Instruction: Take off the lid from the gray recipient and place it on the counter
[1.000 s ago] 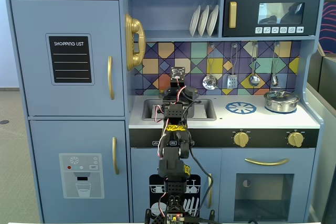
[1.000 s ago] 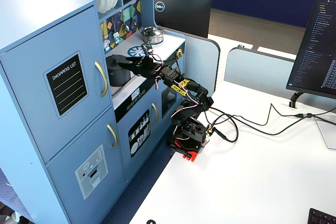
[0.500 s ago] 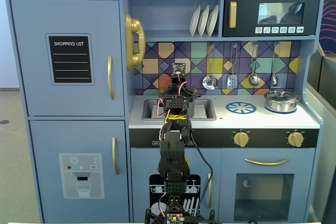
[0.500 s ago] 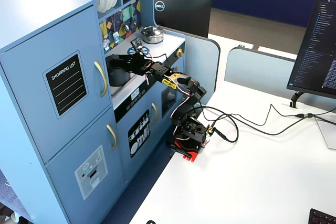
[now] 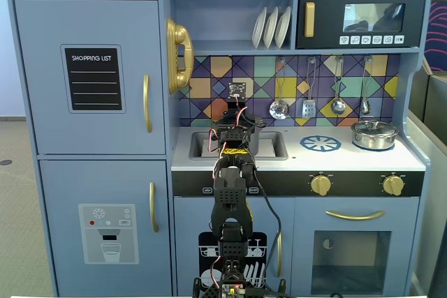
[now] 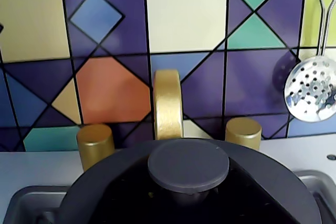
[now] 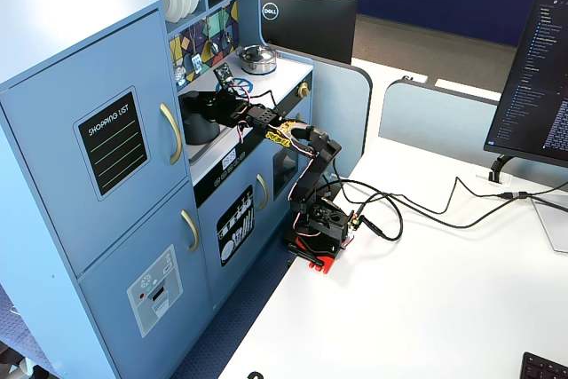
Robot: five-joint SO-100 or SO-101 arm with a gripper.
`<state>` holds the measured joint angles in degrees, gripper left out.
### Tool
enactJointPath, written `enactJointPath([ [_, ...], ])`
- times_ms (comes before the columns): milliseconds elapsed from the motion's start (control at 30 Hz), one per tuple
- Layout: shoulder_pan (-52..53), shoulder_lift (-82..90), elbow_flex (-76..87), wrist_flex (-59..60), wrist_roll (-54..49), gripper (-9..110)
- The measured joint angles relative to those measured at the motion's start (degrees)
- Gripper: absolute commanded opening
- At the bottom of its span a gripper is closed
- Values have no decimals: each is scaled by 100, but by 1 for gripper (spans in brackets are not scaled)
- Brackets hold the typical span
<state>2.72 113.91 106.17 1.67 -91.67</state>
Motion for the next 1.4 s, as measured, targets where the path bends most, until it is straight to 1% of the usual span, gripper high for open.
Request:
enactJointPath([
  [233, -9, 0, -483, 9, -211, 0],
  [400, 9, 272, -729, 334, -387, 0],
  [500, 404, 475, -765, 545, -378, 0],
  [700, 1740, 589, -747, 615, -167, 0],
  [867, 2531, 589, -396, 299, -123, 0],
  [1000, 2936, 519, 176, -290, -97, 0],
  [1267, 3129, -334, 1028, -1652, -70, 0],
  [1400, 3164, -765, 1055, -2004, -70, 0],
])
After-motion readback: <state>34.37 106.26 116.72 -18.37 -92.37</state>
